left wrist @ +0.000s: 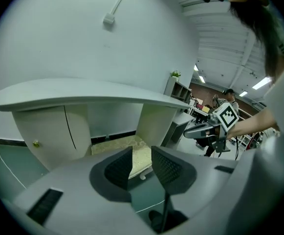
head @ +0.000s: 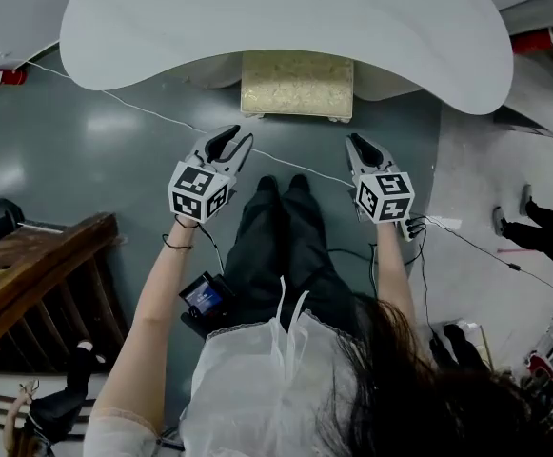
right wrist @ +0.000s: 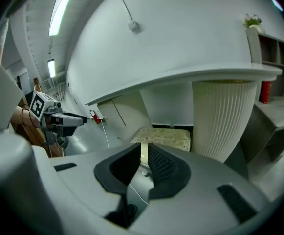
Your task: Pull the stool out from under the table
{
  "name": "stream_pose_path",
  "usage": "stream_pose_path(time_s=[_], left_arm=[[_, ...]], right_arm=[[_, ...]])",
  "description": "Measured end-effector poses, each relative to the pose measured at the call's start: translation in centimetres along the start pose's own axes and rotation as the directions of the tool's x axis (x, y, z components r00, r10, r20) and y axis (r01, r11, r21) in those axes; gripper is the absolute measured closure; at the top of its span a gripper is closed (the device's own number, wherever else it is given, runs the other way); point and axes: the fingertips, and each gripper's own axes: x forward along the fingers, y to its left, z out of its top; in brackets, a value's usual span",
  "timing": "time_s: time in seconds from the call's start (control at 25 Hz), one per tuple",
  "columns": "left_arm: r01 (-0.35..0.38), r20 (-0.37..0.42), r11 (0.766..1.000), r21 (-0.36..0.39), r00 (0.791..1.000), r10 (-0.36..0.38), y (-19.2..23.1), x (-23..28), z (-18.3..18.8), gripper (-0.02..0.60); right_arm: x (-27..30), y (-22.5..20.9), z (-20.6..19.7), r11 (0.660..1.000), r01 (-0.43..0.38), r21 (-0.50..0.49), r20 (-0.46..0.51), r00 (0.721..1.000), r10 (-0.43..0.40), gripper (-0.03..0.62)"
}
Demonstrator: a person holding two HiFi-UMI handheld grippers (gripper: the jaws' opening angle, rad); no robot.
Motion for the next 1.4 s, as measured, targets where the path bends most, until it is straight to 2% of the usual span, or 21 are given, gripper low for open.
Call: stream_pose_path(time_s=[0.2, 0.36, 0.4, 0.48, 0.52, 0.6, 0.76, 0.84, 1.0, 1.08, 1.16, 1.24, 1.32, 1.4], left_arm=[[0.003, -0.076, 1.0, -0.014, 0.997, -0.004, 4.2, 4.4, -3.7, 0.468], [0.017, -0.137, 0.999, -0.04, 0.99, -0.023, 8.1, 7.5, -6.8, 0.46], [0.029, -0.152, 0.998, -0.05, 0.988, -0.036, 8.9, 8.1, -7.5, 0.448], [0.063, -0.183, 0.995, -0.082, 0.98, -0.077, 9.8, 9.3, -8.8, 0.387], [0.079, -0.196, 0.991, -0.105, 0.976, -0.099, 10.2, 9.8, -9.4, 0.356], [0.097, -0.208, 0.983, -0.159, 0.969, -0.129, 11.3, 11.0, -10.5, 0.332], [0.085, -0.226, 0.961, -0.265, 0.963, -0.148, 14.9, 14.7, -14.1, 0.266], [0.065, -0.245, 0.936, -0.345, 0.957, -0.157, 16.8, 16.8, -16.1, 0.247], [0.054, -0.243, 0.866, -0.497, 0.95, -0.198, 18.8, 19.7, -18.2, 0.229], [0.061, -0.235, 0.849, -0.525, 0.948, -0.213, 19.2, 20.0, -18.4, 0.225], [0.072, -0.227, 0.842, -0.534, 0.947, -0.225, 19.4, 20.2, -18.5, 0.225], [0.099, -0.207, 0.819, -0.565, 0.944, -0.257, 19.3, 20.6, -18.6, 0.224], [0.144, -0.166, 0.77, -0.621, 0.937, -0.309, 18.7, 20.9, -18.7, 0.222], [0.183, -0.117, 0.724, -0.665, 0.932, -0.343, 18.3, 20.9, -18.6, 0.222]], right_arm=[[4.7, -4.1, -3.2, 0.999, -0.004, 0.036, -0.056, 0.998, 0.006, 0.542], [8.6, -7.5, -5.1, 0.989, 0.004, 0.145, -0.072, 0.997, 0.007, 0.54], [9.3, -8.2, -5.5, 0.984, -0.003, 0.178, -0.071, 0.997, 0.016, 0.525], [10.5, -9.5, -5.7, 0.969, -0.018, 0.248, -0.064, 0.997, 0.035, 0.378], [10.9, -10.2, -5.7, 0.959, -0.02, 0.283, -0.061, 0.997, 0.038, 0.372], [11.8, -11.7, -6.1, 0.937, -0.015, 0.348, -0.058, 0.998, 0.038, 0.35], [15.8, -14.6, -9.7, 0.902, -0.002, 0.432, -0.116, 0.992, 0.058, 0.321], [18.0, -15.6, -11.7, 0.894, -0.001, 0.449, -0.167, 0.982, 0.084, 0.314], [20.9, -16.6, -13.1, 0.879, -0.023, 0.476, -0.22, 0.965, 0.145, 0.304], [21.5, -16.4, -12.6, 0.871, -0.038, 0.49, -0.21, 0.964, 0.161, 0.301], [21.7, -16.0, -12.1, 0.863, -0.058, 0.502, -0.197, 0.964, 0.179, 0.297], [21.7, -15.7, -12.0, 0.827, -0.105, 0.552, -0.167, 0.958, 0.233, 0.293], [21.6, -15.6, -12.4, 0.771, -0.145, 0.621, -0.127, 0.951, 0.282, 0.293], [21.7, -15.7, -12.8, 0.738, -0.158, 0.656, -0.101, 0.95, 0.294, 0.293]])
